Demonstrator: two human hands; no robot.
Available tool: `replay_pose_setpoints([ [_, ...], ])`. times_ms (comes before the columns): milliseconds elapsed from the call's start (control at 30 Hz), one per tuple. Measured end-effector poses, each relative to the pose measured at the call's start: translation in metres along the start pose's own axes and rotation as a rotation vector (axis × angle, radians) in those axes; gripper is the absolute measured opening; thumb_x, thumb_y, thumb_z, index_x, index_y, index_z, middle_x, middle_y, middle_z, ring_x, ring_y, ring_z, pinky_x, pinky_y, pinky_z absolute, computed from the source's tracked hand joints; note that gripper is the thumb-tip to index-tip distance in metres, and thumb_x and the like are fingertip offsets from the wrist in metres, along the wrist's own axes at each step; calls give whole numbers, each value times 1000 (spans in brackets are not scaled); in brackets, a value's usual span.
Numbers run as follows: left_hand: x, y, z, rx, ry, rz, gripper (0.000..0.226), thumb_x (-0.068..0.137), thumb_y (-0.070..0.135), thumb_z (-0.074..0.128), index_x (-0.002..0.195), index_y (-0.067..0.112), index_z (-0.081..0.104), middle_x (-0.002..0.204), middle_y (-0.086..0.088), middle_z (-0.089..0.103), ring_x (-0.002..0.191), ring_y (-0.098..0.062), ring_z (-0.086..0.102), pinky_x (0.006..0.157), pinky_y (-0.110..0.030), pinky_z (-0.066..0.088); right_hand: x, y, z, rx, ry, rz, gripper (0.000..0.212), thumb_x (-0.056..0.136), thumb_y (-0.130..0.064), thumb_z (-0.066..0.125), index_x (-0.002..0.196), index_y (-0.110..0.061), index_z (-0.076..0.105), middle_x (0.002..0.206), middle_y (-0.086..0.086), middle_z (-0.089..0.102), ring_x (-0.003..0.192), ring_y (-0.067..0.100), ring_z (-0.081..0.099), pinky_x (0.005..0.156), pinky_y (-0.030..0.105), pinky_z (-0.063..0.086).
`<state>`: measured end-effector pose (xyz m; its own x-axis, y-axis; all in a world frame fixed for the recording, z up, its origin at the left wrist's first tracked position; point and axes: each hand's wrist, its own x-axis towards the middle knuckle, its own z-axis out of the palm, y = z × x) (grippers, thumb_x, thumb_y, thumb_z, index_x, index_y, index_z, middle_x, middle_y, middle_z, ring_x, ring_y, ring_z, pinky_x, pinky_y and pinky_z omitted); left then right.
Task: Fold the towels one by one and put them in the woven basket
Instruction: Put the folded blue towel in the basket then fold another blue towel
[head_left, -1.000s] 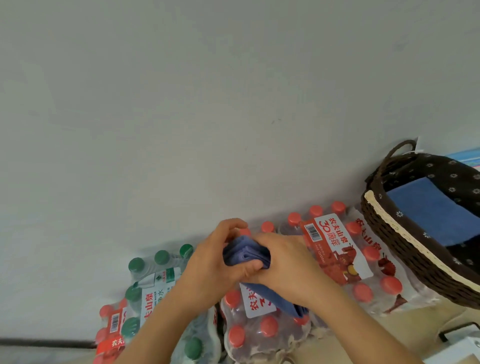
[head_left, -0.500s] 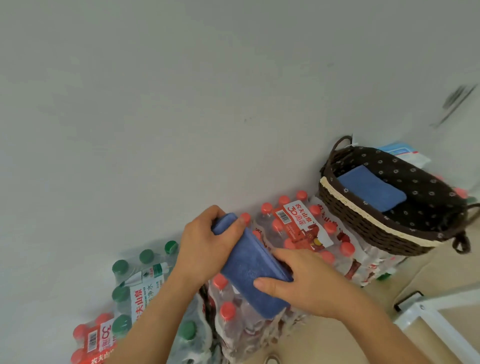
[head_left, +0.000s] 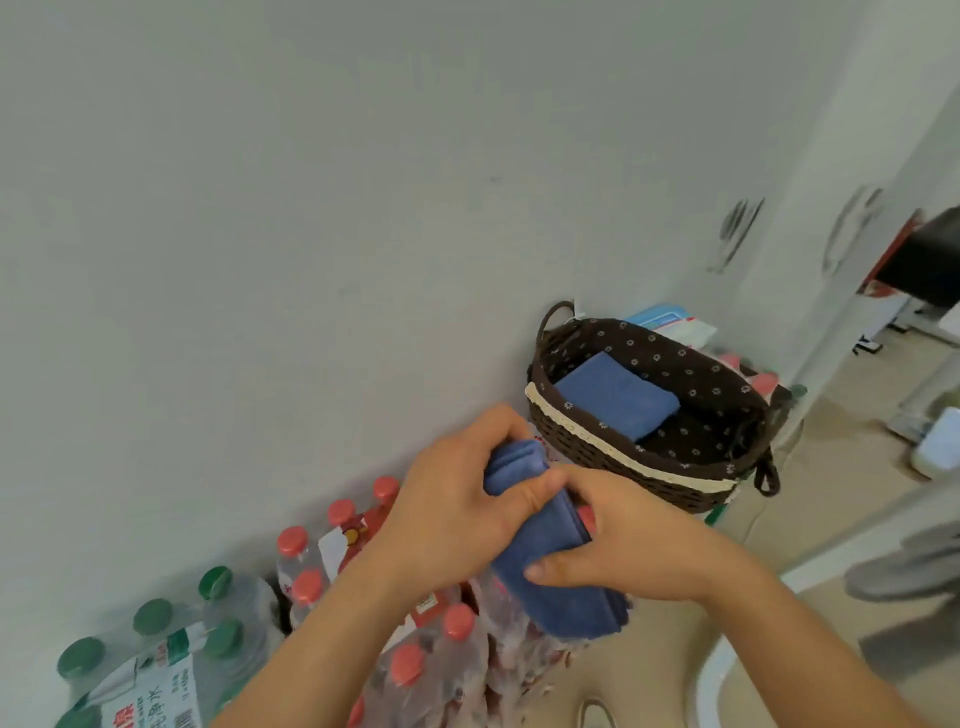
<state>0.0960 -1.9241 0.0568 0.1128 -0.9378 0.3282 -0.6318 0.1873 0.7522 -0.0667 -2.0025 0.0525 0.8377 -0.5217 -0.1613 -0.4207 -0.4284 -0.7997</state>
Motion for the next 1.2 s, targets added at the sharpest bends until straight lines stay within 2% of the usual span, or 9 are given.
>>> replay_pose_setpoints([
  [167, 84, 21, 39, -206, 64, -21, 16, 82, 40, 63, 89, 28, 54, 80, 17, 65, 72, -2, 62, 64, -18, 47, 5, 28, -105, -56, 54, -33, 21, 86, -37, 68, 96, -19, 69, 91, 1, 71, 86, 16, 68, 79, 46, 53],
  [267, 144, 20, 70, -312, 56, -106, 34, 78, 52, 63, 100, 28, 52, 83, 1, 66, 76, -16, 65, 68, -33, 53, 23, 59, -168, -161, 102, 0, 35, 83, -48, 65, 90, -14, 68, 86, 7, 70, 80, 17, 67, 75, 46, 52],
  [367, 194, -2, 102, -317, 111, -246, 34, 82, 51, 61, 102, 27, 48, 86, -2, 63, 74, -9, 59, 69, -26, 48, 50, 101, -218, -127, 238, 94, 49, 71, -53, 63, 89, -7, 65, 88, 16, 68, 85, 32, 65, 79, 53, 51],
  [433, 213, -24, 120, 35, 32, -321, 22, 88, 45, 56, 94, 24, 50, 84, 6, 63, 75, -9, 58, 69, -29, 47, 69, 132, -240, 49, 354, 177, 29, 78, -30, 67, 91, -4, 66, 90, 16, 70, 87, 32, 67, 83, 51, 51],
  [533, 218, -43, 160, 694, -475, -306, 35, 88, 49, 54, 98, 16, 52, 100, -1, 63, 93, -22, 59, 77, -36, 48, 93, 164, -251, 187, 465, 269, 15, 80, -13, 65, 92, -7, 67, 91, 11, 71, 89, 27, 68, 80, 44, 54],
  [633, 218, -55, 200, 862, -676, -377, 65, 78, 60, 62, 118, 12, 44, 116, -10, 52, 104, -32, 53, 78, -41, 46, 106, 182, -247, 225, 460, 273, 9, 76, -12, 69, 83, -14, 64, 80, 2, 68, 80, 22, 67, 71, 36, 53],
  [767, 224, -63, 218, 954, -616, -360, 54, 80, 35, 69, 119, 11, 41, 112, -13, 52, 97, -30, 55, 64, -36, 38, 109, 201, -245, 248, 485, 239, 19, 72, -15, 76, 84, -11, 61, 85, 9, 68, 83, 28, 66, 76, 45, 54],
  [967, 251, -96, 171, 637, -579, -489, 27, 87, 26, 52, 107, 9, 45, 104, -11, 61, 92, -30, 58, 68, -35, 39, 89, 194, -248, 336, 371, 47, 26, 69, -3, 74, 84, -16, 58, 79, 9, 66, 67, 22, 60, 49, 33, 49],
  [1200, 244, -107, 161, 837, -280, -174, 33, 83, 11, 52, 108, 20, 32, 92, -5, 50, 68, -31, 55, 51, -40, 41, 90, 180, -214, -449, 99, -320, 28, 61, -21, 61, 79, -28, 41, 83, -12, 44, 72, 15, 50, 59, 35, 42],
])
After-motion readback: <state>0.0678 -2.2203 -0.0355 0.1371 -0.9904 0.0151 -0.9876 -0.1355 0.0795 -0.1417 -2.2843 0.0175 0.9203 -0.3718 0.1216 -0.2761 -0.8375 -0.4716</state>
